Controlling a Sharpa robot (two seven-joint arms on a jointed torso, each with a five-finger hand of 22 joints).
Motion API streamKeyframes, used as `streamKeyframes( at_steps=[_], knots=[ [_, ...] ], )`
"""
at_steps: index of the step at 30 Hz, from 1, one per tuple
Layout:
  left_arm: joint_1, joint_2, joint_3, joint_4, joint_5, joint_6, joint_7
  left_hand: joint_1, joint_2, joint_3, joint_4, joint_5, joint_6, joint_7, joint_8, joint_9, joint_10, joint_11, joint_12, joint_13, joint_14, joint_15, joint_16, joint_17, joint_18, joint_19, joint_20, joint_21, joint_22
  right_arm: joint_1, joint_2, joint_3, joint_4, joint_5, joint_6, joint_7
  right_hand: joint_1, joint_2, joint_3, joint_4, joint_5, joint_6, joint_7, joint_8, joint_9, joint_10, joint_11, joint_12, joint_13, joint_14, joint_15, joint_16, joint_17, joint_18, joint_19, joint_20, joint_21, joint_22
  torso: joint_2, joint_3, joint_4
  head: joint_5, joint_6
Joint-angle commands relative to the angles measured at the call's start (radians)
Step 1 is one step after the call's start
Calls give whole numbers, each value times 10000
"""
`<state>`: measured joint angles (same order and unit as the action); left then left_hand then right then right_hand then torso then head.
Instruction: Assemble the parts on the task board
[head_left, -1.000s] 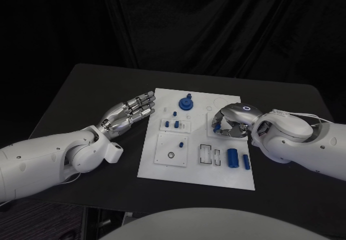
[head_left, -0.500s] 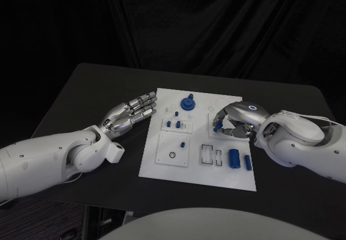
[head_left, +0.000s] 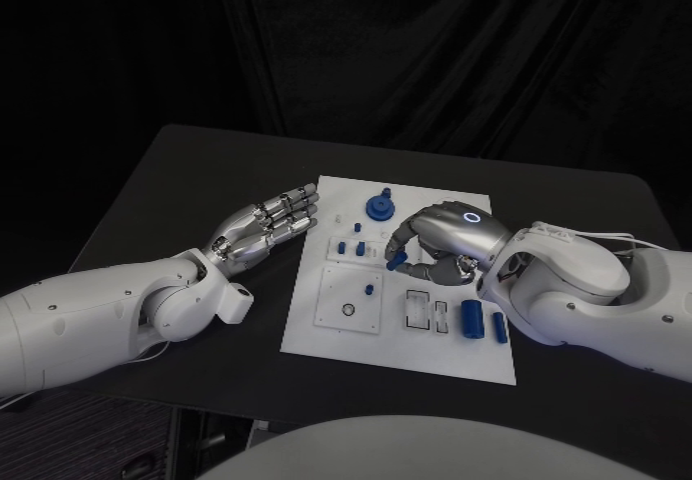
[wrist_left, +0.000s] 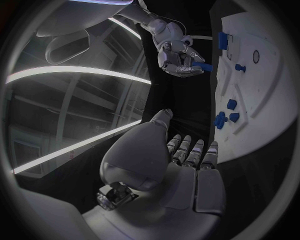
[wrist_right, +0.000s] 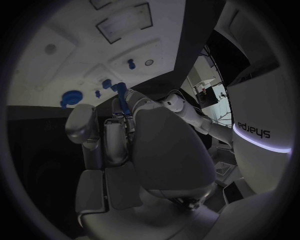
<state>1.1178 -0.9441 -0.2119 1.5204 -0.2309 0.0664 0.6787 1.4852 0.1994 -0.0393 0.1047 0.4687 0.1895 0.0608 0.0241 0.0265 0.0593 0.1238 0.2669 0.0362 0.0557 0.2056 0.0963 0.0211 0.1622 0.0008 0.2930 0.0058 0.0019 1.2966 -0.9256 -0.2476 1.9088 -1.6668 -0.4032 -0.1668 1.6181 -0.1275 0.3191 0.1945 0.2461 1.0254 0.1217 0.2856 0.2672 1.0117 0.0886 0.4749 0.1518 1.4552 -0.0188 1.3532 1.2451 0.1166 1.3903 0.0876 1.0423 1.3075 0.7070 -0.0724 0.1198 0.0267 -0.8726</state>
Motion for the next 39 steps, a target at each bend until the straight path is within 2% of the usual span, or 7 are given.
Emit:
streamKeyframes(
  at_steps=[1, 7, 10, 13, 17, 25, 39],
  knots=[
    [-19, 33, 7, -2, 18, 155, 442, -2, 93, 57, 6, 45, 59, 23, 57, 16, -29, -9, 60, -1, -5, 61, 59, 14, 50, -32, 30, -39, 1, -137, 359, 0, -48, -684, 84, 254, -24, -99, 65, -4, -28, -64, -13, -61, 19, 389, -342, -70, 18, 87, -13, 48, 20, -170, 61, -28, 74, 1325, -5, -11, -9, 59, 0],
    [-39, 56, 7, -34, 18, 199, 478, 5, 103, 73, 1, 43, 51, 33, 55, 14, -35, -11, 50, -3, -13, 61, 49, 11, 46, -29, 28, -41, -2, -389, 1207, 2, -405, -1008, 288, 536, -27, -133, 107, -26, -40, -77, -10, -86, 28, 418, -342, -109, 18, 142, -15, 127, 132, -201, 128, -32, 246, 1367, 3, -2, -13, 73, 0],
    [-48, 66, 7, -39, 18, 221, 550, 10, 91, 76, -11, 49, 71, 38, 57, 17, -32, -7, 72, 0, -5, 63, 65, 15, 46, -40, 28, -32, 7, -537, 1612, 3, -660, -1152, 451, 638, -24, -151, 146, -52, -45, -89, -10, -110, 36, 459, -348, -132, 22, 167, -21, 149, 157, -212, 161, -37, 316, 1383, -9, -11, 15, 53, 0],
    [-54, 78, 7, -44, 18, 230, 578, 18, 83, 83, -25, 59, 81, 46, 59, 18, -28, -4, 84, 2, 0, 65, 74, 17, 48, -45, 29, -27, 12, -623, 1814, 3, -816, -1267, 608, 652, -25, -166, 163, -66, -44, -110, -5, -131, 36, 477, -348, -145, 24, 172, -22, 149, 156, -211, 164, -39, 315, 1382, -15, -17, 44, 40, 0],
    [-61, 103, 7, -61, 18, 243, 596, 18, 83, 83, -25, 59, 81, 46, 59, 18, -28, -4, 84, 2, 0, 65, 74, 17, 48, -45, 29, -27, 12, -731, 2037, 2, -1035, -1361, 866, 629, -24, -180, 175, -79, -48, -126, -3, -148, 36, 489, -348, -154, 26, 171, -22, 141, 143, -209, 164, -40, 308, 1380, 0, -1, 45, 31, 0],
    [-78, 137, 7, -86, 18, 261, 599, 18, 83, 83, -25, 59, 81, 46, 59, 18, -28, -4, 84, 2, 0, 65, 74, 17, 48, -45, 29, -27, 12, -902, 2203, 2, -1284, -1412, 1146, 570, -1, -204, 221, -127, -59, -162, 4, -192, 36, 524, -347, -181, 33, 157, -23, 108, 98, -202, 151, -42, 272, 1369, 0, -19, 30, 39, 0],
    [-130, 126, 7, -93, 18, 273, 556, 26, 86, 107, -44, 76, 80, 63, 58, 17, -32, 5, 74, 0, -2, 72, 71, 15, 47, -40, 30, -31, 9, -1043, 2219, 3, -1402, -1423, 1179, 543, 41, -235, 290, -208, -34, -182, 16, -242, 42, 567, -341, -217, 45, 137, -20, 71, 54, -195, 132, -44, 235, 1358, 4, 13, 9, 34, 0]
  ],
)
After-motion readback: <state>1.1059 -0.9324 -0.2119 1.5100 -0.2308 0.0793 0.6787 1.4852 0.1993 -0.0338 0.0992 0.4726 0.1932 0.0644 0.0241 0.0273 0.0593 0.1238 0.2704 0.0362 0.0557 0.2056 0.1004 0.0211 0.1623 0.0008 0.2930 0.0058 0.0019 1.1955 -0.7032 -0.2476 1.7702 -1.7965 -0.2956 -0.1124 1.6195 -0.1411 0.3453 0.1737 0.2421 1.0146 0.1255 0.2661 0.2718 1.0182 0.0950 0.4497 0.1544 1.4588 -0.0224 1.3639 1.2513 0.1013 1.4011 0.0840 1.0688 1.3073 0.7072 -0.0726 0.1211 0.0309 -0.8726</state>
